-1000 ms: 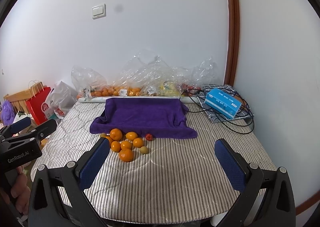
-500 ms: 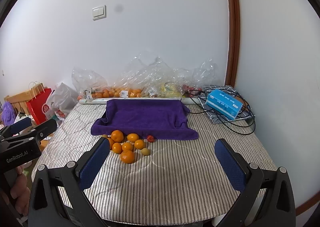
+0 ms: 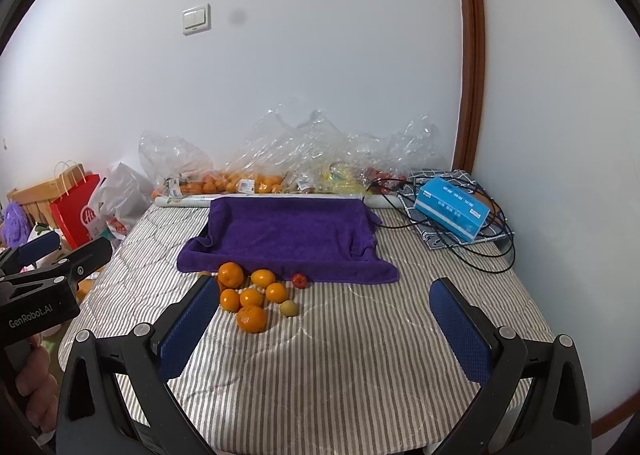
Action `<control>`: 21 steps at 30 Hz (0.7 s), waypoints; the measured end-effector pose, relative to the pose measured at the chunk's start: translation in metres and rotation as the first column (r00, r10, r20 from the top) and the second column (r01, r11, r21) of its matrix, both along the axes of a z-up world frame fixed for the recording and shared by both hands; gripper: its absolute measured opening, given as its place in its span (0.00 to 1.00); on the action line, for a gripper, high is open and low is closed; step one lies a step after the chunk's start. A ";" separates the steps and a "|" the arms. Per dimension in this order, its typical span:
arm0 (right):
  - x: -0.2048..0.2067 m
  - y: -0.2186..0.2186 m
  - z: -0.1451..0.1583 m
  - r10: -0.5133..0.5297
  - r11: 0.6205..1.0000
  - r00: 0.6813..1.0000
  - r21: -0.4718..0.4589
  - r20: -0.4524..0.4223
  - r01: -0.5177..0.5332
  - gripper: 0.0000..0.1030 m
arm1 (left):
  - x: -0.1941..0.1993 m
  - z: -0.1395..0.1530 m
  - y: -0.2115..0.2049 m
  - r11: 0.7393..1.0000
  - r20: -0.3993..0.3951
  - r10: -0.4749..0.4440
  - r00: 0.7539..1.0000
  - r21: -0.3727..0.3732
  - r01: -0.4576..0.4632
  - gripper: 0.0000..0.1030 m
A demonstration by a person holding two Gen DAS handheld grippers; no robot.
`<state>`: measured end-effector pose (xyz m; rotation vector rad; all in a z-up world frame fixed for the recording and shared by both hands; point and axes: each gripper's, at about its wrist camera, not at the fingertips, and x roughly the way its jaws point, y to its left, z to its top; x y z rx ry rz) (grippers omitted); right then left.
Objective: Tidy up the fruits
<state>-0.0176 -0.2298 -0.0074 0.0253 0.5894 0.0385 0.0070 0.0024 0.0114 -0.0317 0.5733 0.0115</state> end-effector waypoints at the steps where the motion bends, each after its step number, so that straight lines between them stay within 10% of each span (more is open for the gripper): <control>1: 0.002 0.000 0.000 -0.003 1.000 1.000 0.000 -0.005 0.003 1.00 | 0.003 -0.001 0.000 1.000 -0.003 -0.001 1.000 0.001 0.001 1.00; 21: 0.068 0.001 -0.055 0.042 0.999 0.997 0.036 -0.071 -0.040 1.00 | 0.066 -0.044 0.018 0.999 -0.076 -0.007 0.997 -0.044 0.004 1.00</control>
